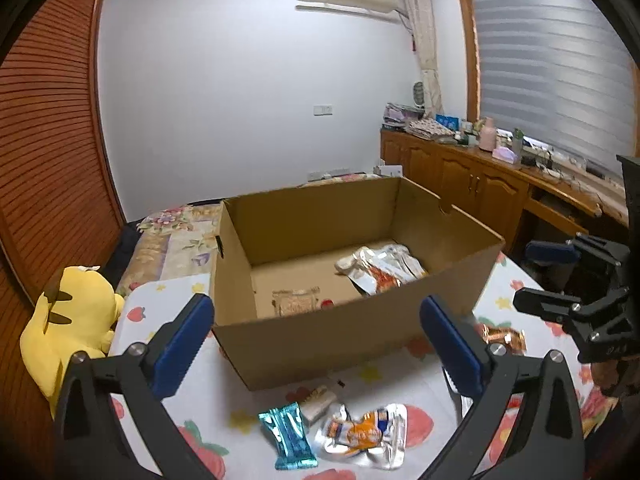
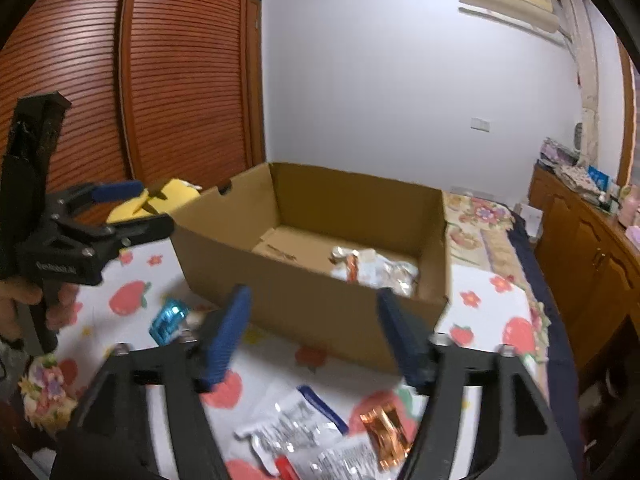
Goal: Organize snacks
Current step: 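Open right tool to drop the white packet into the box and withdraw, then move left tool to the blue foil wrapper while right tool approaches the white printed packet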
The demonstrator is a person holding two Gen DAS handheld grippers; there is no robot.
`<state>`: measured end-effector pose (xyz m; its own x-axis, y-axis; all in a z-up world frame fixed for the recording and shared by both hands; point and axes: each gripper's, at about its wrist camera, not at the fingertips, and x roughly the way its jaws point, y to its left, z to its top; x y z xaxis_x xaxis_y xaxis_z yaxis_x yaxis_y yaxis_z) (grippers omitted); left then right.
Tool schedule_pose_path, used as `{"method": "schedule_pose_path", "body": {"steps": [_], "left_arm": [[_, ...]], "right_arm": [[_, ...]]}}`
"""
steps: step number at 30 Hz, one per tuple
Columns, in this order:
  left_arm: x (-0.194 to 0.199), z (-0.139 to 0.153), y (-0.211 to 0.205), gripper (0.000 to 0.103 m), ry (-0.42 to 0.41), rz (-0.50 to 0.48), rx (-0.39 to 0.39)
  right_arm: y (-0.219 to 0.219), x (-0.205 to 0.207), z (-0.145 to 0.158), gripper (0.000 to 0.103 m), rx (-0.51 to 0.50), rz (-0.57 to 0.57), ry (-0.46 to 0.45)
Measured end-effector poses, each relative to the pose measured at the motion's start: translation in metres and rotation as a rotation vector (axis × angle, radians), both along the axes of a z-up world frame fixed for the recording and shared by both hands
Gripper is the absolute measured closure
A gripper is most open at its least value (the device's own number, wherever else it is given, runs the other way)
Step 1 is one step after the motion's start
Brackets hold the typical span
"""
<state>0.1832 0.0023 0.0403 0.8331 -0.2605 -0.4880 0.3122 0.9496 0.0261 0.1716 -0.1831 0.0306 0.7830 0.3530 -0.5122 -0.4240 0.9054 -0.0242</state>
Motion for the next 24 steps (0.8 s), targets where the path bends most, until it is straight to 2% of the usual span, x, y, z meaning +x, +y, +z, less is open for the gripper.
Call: {"method": "schedule_pose_path", "body": {"steps": [7,12,15,24], "left_arm": [[-0.015,-0.023,-0.003,0.000,0.069,-0.031,-0.012],[-0.026,-0.050,-0.007,0.000,0.114,-0.052,0.019],[-0.030,-0.065,-0.007,0.000,0.139,-0.045,0.040],[-0.033,-0.089,0.012,0.000,0.215,-0.002,0.004]], "right_arm": [[-0.022,-0.020,-0.025,0.025,-0.012,-0.040,0.050],[-0.035,-0.029,-0.052,0.025,-0.032,-0.069,0.115],[-0.042,-0.031,-0.069,0.025,-0.034,-0.093,0.165],[-0.054,-0.039,-0.097,0.025,0.023,-0.125,0.267]]}}
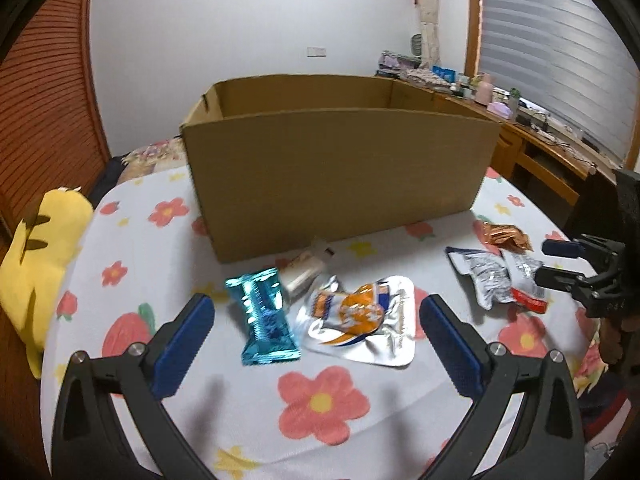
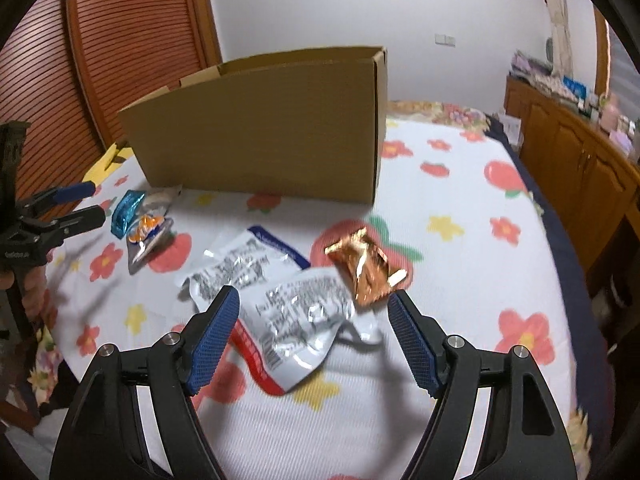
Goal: Organize snacks
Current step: 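Move left tool to the blue foil wrapper while right tool approaches the white printed packet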
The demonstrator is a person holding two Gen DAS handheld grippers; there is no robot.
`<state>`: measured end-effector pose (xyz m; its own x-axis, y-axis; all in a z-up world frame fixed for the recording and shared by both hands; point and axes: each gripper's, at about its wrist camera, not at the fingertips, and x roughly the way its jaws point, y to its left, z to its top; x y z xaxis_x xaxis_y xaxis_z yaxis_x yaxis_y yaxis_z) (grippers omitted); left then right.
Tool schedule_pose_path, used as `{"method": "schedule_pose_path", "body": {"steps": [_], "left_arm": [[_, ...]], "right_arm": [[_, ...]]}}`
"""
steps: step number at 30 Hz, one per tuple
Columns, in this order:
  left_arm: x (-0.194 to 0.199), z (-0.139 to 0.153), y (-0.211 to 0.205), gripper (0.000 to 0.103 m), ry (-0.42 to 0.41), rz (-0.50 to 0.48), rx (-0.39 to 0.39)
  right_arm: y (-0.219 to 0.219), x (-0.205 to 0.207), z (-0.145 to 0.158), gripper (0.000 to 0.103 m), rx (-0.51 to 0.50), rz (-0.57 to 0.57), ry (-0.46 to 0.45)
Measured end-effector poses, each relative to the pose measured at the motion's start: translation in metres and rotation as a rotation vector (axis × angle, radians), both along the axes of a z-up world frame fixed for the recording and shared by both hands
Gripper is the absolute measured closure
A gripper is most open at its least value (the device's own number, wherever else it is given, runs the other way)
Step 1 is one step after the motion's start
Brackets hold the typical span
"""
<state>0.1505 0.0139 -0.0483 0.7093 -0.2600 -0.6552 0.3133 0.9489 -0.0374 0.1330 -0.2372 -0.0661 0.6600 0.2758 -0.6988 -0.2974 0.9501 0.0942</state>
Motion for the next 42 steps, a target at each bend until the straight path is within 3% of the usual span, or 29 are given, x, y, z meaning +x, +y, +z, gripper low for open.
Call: {"method": "schedule_pose_path", "body": {"steps": [15,27,36,39,42], "left_arm": [[0.001,-0.022,0.039,0.000,0.146,0.069,-0.029],[0.001,-0.016,0.062,0.001,0.080,0.085,-0.047],[0.014,-0.012,0.061,0.002,0.095,0.073,-0.076],[0.021,-0.013,0.058,0.004,0.104,0.069,-0.097],[0.030,-0.015,0.053,0.014,0.130,0.062,-0.098]], "right_arm": [[0.006,-0.011,-0.014,0.025,-0.001,0.017,0.033],[0.003,-0.015,-0.015,0.025,0.020,0.011,0.050],[-0.005,-0.027,-0.005,0.025,0.095,0.001,0.078],[-0.002,-0.031,-0.005,0.025,0.130,0.021,0.097],[0.003,-0.027,-0.008,0.025,0.146,0.030,0.119]]}}
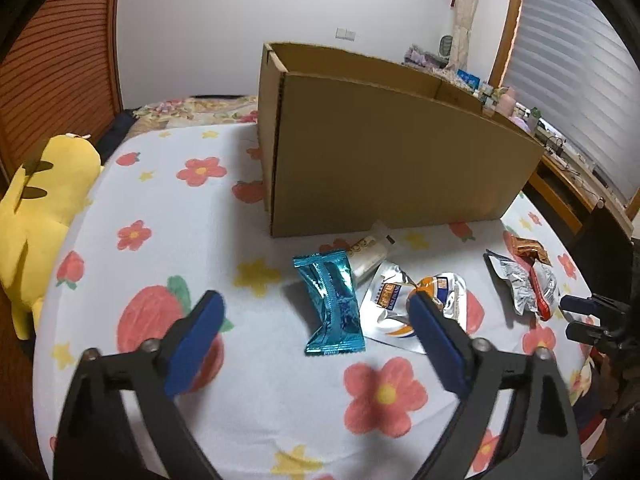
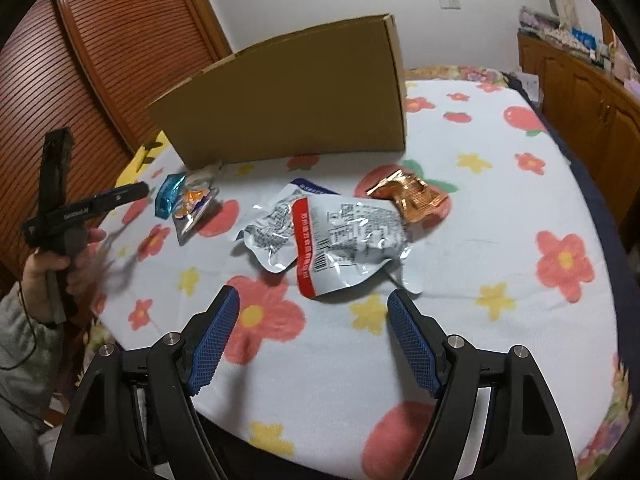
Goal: Organize snacks
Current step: 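Move left tool to the blue foil wrapper while right tool approaches the white printed packet, then close left tool on the blue wrapper while right tool grasps the white printed packet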
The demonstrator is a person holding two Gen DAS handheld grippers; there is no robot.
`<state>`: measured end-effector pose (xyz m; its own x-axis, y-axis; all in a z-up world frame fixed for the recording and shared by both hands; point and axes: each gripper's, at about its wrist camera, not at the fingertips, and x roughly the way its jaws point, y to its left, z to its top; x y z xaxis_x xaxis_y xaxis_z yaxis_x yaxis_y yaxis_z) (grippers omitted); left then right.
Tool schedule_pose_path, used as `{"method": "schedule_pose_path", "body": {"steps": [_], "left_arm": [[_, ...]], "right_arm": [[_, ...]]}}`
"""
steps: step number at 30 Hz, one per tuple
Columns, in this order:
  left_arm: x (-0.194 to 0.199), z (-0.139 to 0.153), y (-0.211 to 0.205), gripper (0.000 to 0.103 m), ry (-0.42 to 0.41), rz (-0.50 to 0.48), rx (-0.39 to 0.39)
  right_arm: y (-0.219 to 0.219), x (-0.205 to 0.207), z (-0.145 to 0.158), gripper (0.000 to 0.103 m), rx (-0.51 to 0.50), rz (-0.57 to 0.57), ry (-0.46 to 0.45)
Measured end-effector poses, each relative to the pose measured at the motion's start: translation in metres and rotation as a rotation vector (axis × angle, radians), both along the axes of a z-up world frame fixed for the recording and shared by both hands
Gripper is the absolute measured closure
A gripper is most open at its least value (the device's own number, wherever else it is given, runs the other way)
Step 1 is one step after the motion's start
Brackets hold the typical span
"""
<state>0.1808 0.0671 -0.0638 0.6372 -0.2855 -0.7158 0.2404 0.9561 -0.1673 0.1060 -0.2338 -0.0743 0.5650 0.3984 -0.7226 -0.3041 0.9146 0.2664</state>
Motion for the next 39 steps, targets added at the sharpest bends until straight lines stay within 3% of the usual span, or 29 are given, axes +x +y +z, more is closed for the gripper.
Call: {"method": "schedule_pose_path", "body": {"steps": [4,6,10,21,24,25,31,39], "left_arm": [[0.011,-0.007,-0.006,0.032,0.045,-0.004,-0.008],[0.014,-0.008,-0.010,0.033,0.052,-0.006,-0.011],[0.019,-0.011,-0.018,0.045,0.063,-0.007,-0.010],[0.019,-0.021,-0.028,0.049,0.063,-0.015,0.049],[0.018,-0.020,-0.027,0.065,0.058,-0.008,0.052],[0.017,-0.020,-0.025,0.076,0.059,-0.007,0.042],[0.010,-0.020,-0.022,0.082,0.034,-0.002,0.045],[0.007,-0.022,-0.016,0.082,0.029,0.003,0.023]], "right_arm": [[0.002,0.010,-0.003,0.025,0.014,-0.022,0.010],[0.001,0.016,-0.003,0.025,0.012,-0.033,0.009],[-0.002,0.025,-0.003,0.025,0.030,-0.047,0.018],[0.001,0.041,0.000,0.025,0.008,-0.073,0.010],[0.004,0.046,0.002,0.025,0.002,-0.073,0.007],[0.005,0.048,0.002,0.025,0.003,-0.073,0.005],[0.010,0.055,0.002,0.025,-0.029,-0.078,0.005],[0.012,0.063,-0.003,0.035,-0.081,-0.095,0.020]]}}
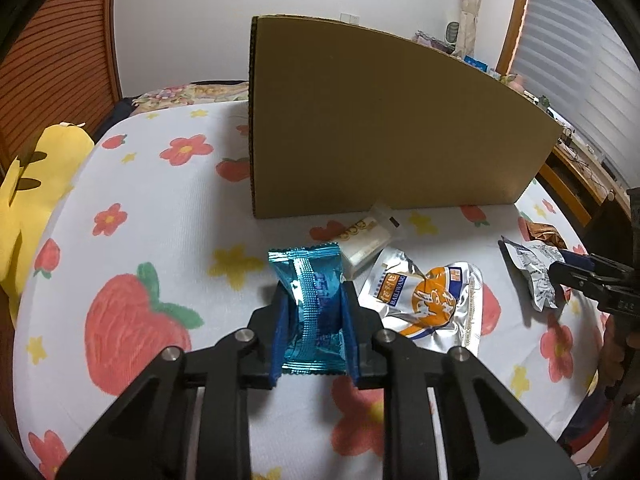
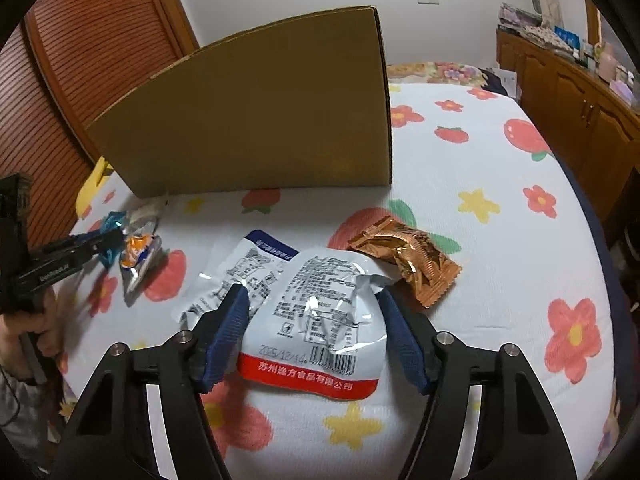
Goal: Organize snacks
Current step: 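Close left tool on the blue wrapper while right tool grasps the white printed packet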
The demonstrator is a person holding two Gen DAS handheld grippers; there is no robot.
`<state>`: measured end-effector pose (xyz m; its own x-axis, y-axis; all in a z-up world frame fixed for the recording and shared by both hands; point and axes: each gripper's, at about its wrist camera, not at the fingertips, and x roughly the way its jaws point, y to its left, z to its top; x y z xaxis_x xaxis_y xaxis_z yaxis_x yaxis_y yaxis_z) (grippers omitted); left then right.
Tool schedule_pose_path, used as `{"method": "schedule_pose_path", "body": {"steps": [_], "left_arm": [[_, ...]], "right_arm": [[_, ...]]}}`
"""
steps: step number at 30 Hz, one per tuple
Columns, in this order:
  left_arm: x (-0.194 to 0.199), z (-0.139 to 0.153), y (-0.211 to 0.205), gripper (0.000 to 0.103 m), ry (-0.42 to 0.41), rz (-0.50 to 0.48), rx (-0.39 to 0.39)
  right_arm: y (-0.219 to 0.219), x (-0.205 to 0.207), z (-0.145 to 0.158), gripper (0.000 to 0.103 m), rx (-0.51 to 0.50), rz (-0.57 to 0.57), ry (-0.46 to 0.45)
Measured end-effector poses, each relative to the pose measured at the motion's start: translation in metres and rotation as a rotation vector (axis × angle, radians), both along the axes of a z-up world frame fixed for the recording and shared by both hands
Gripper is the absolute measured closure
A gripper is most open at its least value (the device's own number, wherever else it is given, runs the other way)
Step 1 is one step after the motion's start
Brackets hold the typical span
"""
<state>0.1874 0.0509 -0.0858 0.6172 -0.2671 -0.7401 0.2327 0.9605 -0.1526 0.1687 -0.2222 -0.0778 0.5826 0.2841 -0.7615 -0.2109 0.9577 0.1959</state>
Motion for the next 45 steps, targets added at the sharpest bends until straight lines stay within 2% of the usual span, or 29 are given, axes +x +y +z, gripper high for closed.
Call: {"method": "schedule_pose_path", "body": {"steps": [3,16,25,30,32,35,40,45], "left_arm": [[-0.001,0.000,0.000,0.082,-0.004,-0.007,-0.004],[-0.002,0.000,0.003,0.082,-0.014,0.003,-0.019],[-0.003,-0.001,0.002,0.083,-0.014,0.000,-0.012],[-0.004,0.002,0.002,0.083,-0.026,-0.002,-0.020],[-0.004,0.002,0.002,0.084,-0.027,-0.003,-0.018],[-0.003,0.001,0.001,0.084,-0.023,-0.004,-0.014],[-0.003,0.001,0.002,0.084,-0.022,-0.004,-0.022],[-0.005,0.003,0.003,0.084,-0.035,-0.006,-0.025]], "right_arm": [[-0.001,0.000,-0.001,0.041,-0.021,0.001,0.004],[-0.008,-0.016,-0.003,0.042,-0.084,0.027,0.000],[0.006,-0.026,-0.009,0.045,-0.208,0.026,-0.061],[-0.001,-0.032,-0.007,0.053,-0.167,0.010,-0.085],[-0.006,-0.036,-0.001,0.065,-0.131,0.009,-0.098],[-0.008,-0.038,0.003,0.072,-0.110,0.027,-0.091],[-0.012,-0.037,0.007,0.074,-0.045,0.034,-0.075],[-0.005,-0.047,0.012,0.075,-0.030,0.061,-0.093]]}}
